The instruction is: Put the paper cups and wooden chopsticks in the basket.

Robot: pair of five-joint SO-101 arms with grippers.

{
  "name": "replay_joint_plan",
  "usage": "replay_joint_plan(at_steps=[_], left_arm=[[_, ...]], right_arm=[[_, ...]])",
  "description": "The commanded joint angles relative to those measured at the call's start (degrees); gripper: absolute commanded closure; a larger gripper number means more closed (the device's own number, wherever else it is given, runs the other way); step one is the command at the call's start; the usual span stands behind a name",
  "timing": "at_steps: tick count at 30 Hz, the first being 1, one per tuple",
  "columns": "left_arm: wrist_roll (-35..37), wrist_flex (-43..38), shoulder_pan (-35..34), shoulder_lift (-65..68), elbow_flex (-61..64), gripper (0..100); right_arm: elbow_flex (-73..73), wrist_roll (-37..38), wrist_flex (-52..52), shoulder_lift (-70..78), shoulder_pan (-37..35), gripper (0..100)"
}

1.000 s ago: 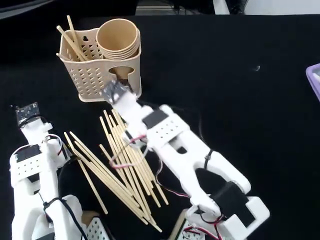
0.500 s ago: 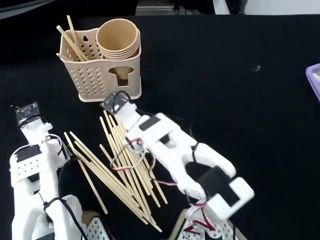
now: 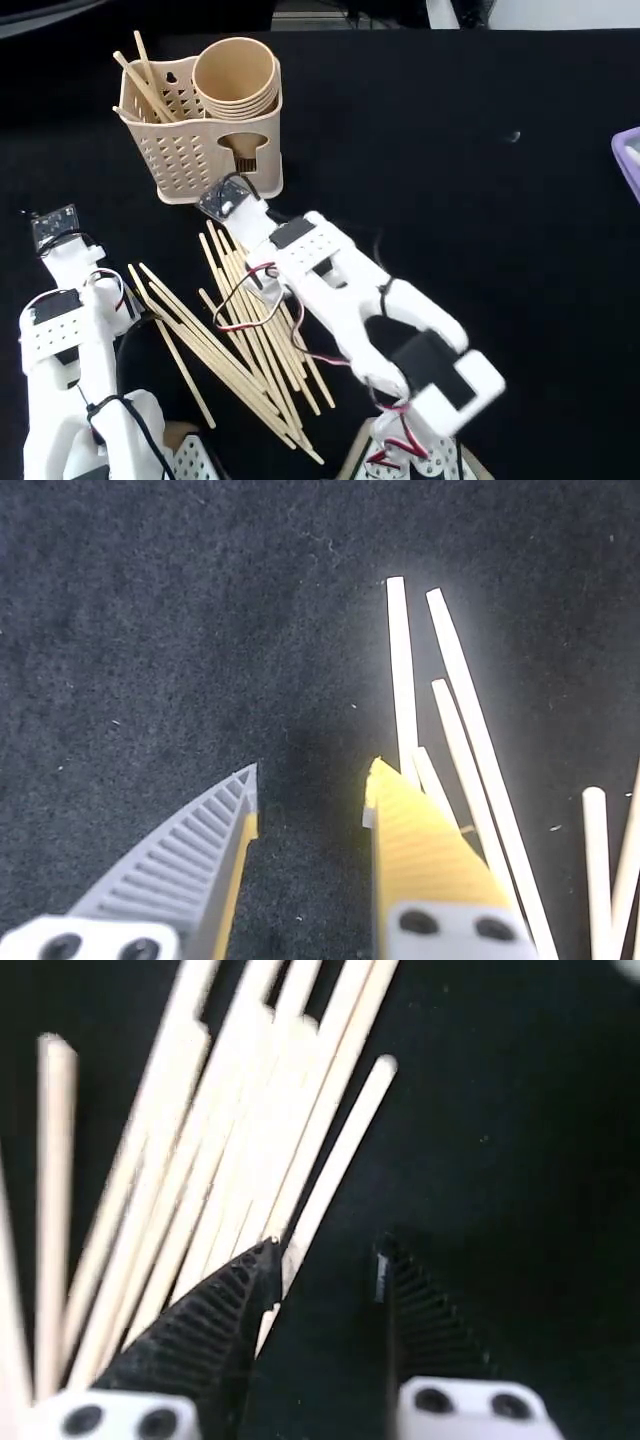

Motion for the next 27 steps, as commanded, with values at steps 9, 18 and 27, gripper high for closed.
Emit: replay_joint_plan(at_steps=[9,18,27], left_arm=[[0.6,-0.7,0.7,-1.3,-0.5,83],[0.6,-0.7,0.7,-1.3,-0.5,83],[0.6,-0.7,0.7,-1.3,-0.6,83]], right_arm=[[1.9,-0.9,-6.2,2.1,-2.5,83.5],[-0.7,2.2,-2.5,4.3,2.0,83.5],[-1.7,2.7,2.0,2.2,2.3,83.5]])
